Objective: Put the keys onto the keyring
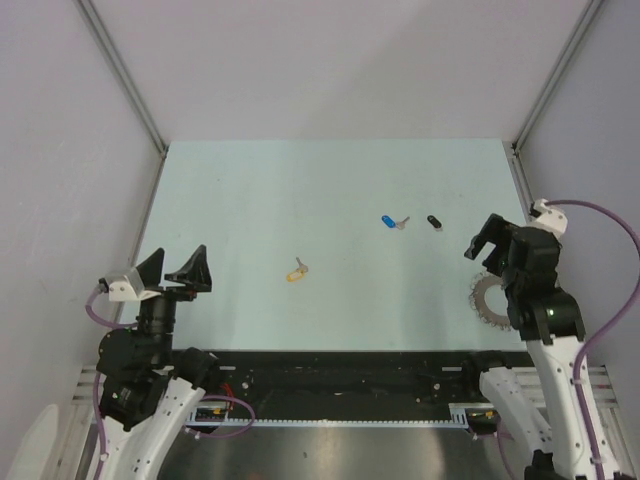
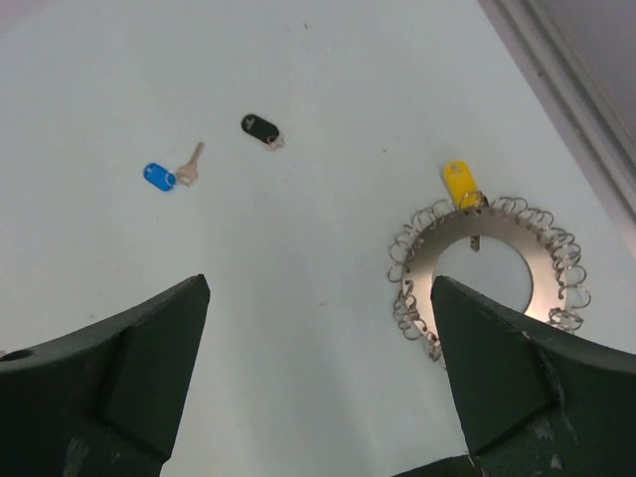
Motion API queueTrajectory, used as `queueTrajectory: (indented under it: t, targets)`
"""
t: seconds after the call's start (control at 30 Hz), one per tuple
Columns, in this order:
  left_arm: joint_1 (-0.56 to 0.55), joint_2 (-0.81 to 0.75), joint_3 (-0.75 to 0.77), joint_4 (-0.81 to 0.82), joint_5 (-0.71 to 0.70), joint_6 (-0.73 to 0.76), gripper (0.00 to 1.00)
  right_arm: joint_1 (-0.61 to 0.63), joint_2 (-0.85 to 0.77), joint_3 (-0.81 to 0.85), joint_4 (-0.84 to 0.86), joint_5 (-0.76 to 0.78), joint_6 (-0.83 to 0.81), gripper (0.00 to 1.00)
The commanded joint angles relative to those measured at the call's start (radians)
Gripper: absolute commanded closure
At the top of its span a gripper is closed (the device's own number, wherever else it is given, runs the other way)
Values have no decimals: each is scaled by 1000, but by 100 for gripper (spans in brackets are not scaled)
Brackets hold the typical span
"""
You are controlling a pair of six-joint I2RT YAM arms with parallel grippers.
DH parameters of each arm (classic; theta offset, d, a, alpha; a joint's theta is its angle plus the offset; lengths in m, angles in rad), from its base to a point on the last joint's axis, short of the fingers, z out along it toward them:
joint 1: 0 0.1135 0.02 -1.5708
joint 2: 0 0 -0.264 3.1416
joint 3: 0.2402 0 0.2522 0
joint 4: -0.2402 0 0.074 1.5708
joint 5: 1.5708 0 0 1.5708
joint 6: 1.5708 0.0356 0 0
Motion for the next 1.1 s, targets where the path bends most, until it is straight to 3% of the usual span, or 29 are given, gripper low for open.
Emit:
queueTrajectory:
  t: [0.0,0.23,0.73,0.83,1.07]
  targets:
    - [-18,-134,3,-10,-27,5,0,-24,164,1,-41,8,90,0]
    - [-43,-143,3,-17,-33,10,0,-142,456,-16,-21,-143,138,0]
    - [-52,-143,4,-18,-44,15,0,-395,689,-241,192,-240,176,4]
    - [-54,-143,1,-21,-48,16,0,-400,730,-258,226,-263,175,4]
    - [-54,-143,3,-23,-47,16,0,-287,829,-261,267,-277,170,3]
